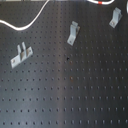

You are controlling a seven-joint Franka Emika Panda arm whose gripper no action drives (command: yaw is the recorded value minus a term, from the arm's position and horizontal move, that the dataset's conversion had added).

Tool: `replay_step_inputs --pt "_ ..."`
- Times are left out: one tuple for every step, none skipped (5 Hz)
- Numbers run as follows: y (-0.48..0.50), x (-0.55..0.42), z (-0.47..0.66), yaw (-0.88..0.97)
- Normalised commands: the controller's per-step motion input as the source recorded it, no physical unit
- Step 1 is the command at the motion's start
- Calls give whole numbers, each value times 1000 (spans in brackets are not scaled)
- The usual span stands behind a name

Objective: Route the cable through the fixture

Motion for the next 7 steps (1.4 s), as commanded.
replay_step_inputs --pt "1 -22 0 0" --pt "190 -192 17 94" --pt "464 -309 7 89" --pt "550 -105 -17 17" --pt "522 -42 -30 9" --pt "532 -74 -45 14" --pt "538 -137 -41 31"
